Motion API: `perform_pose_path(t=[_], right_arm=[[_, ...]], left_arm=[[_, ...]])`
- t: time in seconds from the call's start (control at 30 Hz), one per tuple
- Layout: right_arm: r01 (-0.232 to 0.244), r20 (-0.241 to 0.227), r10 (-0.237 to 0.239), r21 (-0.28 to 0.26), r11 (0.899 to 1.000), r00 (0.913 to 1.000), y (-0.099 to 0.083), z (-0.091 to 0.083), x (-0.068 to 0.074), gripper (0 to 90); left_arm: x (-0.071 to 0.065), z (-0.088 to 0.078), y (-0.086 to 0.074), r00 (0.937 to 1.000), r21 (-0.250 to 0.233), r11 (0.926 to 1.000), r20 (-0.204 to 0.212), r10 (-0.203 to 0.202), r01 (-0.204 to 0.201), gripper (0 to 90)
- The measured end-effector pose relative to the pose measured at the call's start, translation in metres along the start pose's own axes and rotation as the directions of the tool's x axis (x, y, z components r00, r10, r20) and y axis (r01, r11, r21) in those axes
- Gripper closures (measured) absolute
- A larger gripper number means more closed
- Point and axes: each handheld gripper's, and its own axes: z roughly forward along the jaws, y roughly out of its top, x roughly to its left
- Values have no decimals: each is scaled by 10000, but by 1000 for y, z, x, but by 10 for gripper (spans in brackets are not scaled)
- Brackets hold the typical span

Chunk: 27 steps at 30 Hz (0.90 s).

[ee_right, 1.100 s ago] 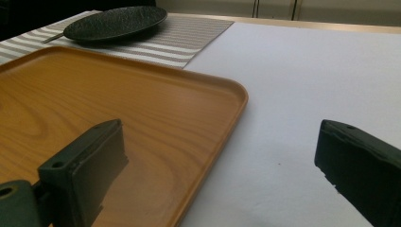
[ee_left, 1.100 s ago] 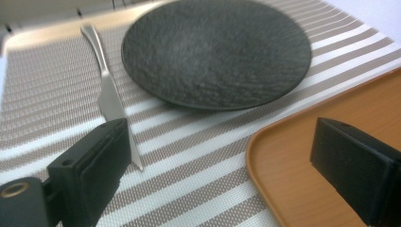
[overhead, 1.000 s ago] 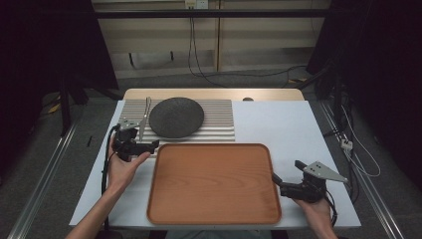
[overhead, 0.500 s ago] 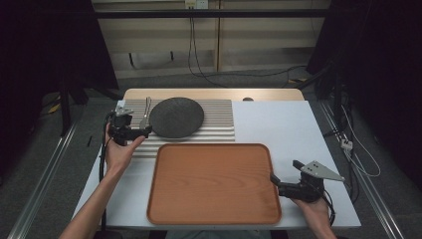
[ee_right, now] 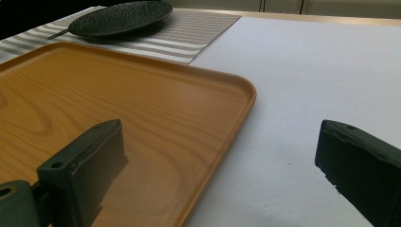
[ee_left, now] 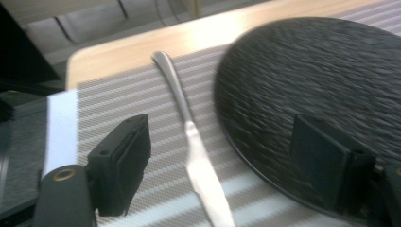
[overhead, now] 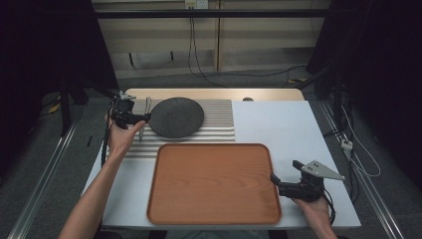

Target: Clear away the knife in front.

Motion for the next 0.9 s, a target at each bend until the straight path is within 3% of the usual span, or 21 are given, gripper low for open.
perform_pose_path(t=[0.2,0.33,0.5,0.7,0.87,0.9], right_arm=[[-76,-10,76,-12,10000,10000,0,1,-2,23],[-127,-18,127,-8,9999,9999,0,1,-3,23],[-148,-40,148,8,9999,9999,-1,1,-4,23],[-192,-87,193,35,9998,9998,-1,1,-4,23],[-248,-96,248,45,9997,9996,-1,0,-4,23],[-255,-91,255,45,9997,9996,-2,0,-4,23]], left_arm=[[11,15,10,9994,149,9996,-269,-219,223,262],[13,26,12,9988,310,9995,-487,-12,27,300],[18,42,14,9991,589,9980,-376,-205,227,358],[27,62,8,9932,758,9910,-450,-1075,1107,453],[29,72,9,9931,1044,9884,-520,-1056,1106,551],[28,74,9,9906,923,9870,-495,-1278,1319,569]])
